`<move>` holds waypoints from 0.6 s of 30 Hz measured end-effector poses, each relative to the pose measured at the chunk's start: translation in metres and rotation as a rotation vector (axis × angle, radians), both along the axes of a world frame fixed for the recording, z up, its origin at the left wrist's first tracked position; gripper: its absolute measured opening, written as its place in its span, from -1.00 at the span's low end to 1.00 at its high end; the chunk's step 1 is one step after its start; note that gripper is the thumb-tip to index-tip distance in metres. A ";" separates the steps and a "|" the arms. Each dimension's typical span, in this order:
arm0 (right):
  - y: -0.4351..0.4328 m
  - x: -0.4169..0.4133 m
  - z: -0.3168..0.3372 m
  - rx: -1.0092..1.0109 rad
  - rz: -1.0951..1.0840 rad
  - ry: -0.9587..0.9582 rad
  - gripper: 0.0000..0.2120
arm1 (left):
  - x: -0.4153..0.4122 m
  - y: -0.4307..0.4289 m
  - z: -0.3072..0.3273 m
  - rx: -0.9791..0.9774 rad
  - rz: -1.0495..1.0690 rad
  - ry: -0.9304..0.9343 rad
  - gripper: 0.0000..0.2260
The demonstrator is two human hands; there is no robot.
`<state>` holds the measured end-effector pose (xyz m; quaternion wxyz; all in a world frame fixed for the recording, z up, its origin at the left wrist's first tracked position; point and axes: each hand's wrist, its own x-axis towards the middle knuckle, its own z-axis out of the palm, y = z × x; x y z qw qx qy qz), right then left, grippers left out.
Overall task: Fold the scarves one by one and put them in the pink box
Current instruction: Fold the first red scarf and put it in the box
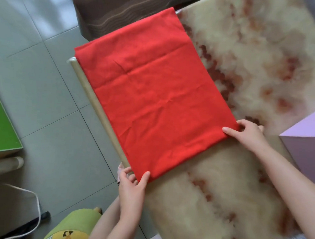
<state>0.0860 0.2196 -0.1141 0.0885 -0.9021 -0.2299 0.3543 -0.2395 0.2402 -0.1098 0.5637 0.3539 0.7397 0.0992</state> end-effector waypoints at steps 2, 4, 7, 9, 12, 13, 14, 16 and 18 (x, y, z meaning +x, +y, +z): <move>-0.003 0.001 0.003 -0.034 0.004 0.017 -0.61 | 0.000 -0.010 -0.002 0.027 -0.008 0.028 -0.63; -0.007 0.005 0.004 0.060 -0.074 0.094 -0.73 | 0.001 -0.017 -0.001 0.061 -0.014 0.073 -0.63; -0.014 0.009 0.006 0.261 -0.267 0.251 -0.83 | 0.002 -0.023 0.003 0.108 -0.003 0.119 -0.70; -0.015 0.009 0.006 0.335 -0.359 0.305 -0.82 | 0.001 -0.027 0.003 0.135 -0.006 0.117 -0.75; -0.020 0.009 0.007 0.422 -0.490 0.349 -0.79 | 0.001 -0.033 -0.002 0.135 0.013 0.121 -0.78; -0.023 0.009 0.007 0.436 -0.510 0.346 -0.78 | 0.003 -0.036 -0.003 0.121 0.030 0.123 -0.76; -0.028 0.009 0.007 0.441 -0.523 0.343 -0.79 | 0.005 -0.039 -0.002 0.100 0.055 0.116 -0.71; -0.039 0.010 0.006 0.445 -0.546 0.347 -0.83 | 0.008 -0.045 0.000 0.048 0.101 0.072 -0.61; -0.054 0.012 0.008 0.429 -0.539 0.339 -0.87 | 0.009 -0.054 0.006 -0.036 0.108 0.005 -0.57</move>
